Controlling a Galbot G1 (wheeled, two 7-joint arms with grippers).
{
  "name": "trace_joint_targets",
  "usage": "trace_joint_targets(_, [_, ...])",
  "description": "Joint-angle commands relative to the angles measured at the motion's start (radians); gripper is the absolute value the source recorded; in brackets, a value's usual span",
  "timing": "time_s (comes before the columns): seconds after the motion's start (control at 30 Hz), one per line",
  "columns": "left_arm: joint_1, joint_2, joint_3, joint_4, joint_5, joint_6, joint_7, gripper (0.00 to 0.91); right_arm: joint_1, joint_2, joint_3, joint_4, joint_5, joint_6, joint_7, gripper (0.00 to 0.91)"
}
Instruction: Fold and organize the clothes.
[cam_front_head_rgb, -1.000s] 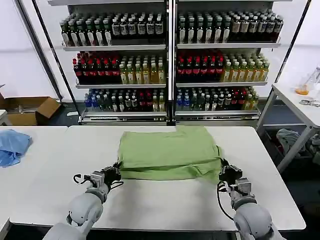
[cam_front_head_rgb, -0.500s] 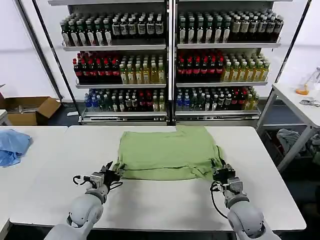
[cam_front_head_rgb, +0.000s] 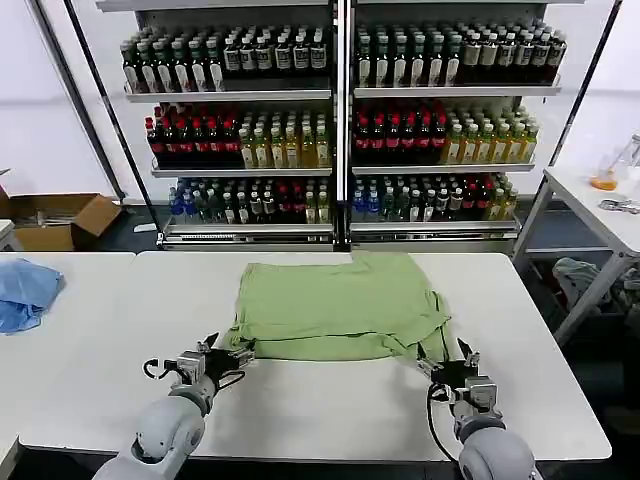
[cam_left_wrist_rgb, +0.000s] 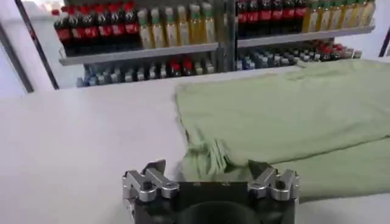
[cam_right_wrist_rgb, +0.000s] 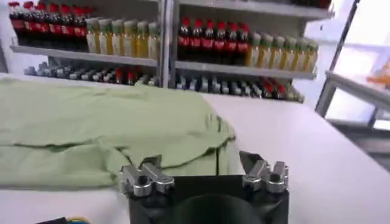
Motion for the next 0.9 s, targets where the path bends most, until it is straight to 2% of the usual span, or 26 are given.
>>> trace_joint_targets(0.03, [-0.010,-0.007,0.003,0.051,-0.072,0.009,0.007,0.020,0.057,0.010,-0.004,-0.082,0.154,-0.057,0.055,0.000])
trace_joint_targets(0.5, [-0.005,0.001,-0.006,0.026,-0.157,0.013,0.039,0.020,0.077,-0.032,-0.014,-0.076,0.170,-0.049,0.026,0.000])
trace_joint_targets(0.73, [0.035,0.046,-0.039,-0.051,-0.172,0.012,0.052,0.020,0.019,-0.108,0.008,0.009,0.169,-0.064,-0.018,0.000])
trace_joint_targets(0.9, [0.104,0.077,-0.055,-0.134,-0.172,0.021,0.052,0.030,-0.069,-0.136,0.038,0.113,0.167,-0.074,-0.024,0.000])
